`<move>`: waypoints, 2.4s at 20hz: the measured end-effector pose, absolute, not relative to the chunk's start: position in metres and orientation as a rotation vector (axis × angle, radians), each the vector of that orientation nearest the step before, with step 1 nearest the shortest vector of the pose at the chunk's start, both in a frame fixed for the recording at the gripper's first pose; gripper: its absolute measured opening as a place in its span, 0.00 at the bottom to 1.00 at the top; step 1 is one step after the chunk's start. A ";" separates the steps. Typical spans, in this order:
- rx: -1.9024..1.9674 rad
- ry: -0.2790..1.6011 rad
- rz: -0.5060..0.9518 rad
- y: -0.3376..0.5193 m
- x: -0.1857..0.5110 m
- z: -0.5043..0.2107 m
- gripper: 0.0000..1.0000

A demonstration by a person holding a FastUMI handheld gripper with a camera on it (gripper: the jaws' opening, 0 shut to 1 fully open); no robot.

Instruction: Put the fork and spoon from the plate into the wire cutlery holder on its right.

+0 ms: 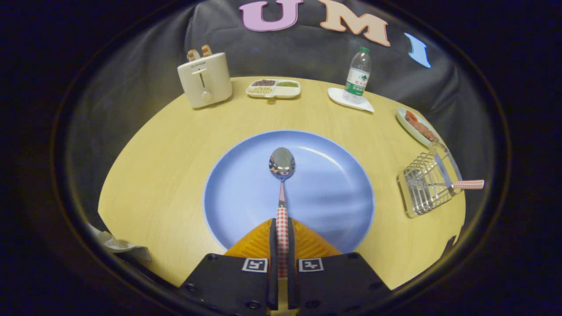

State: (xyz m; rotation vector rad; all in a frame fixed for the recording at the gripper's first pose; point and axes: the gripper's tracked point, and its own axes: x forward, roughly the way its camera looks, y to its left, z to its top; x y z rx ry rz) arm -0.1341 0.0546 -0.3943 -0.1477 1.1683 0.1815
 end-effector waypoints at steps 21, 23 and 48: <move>-0.278 1.228 0.428 -0.050 -0.100 -0.296 0.10; -0.286 1.235 0.439 -0.065 -0.093 -0.290 0.10; -0.591 1.552 0.688 -0.210 -0.058 -0.265 0.13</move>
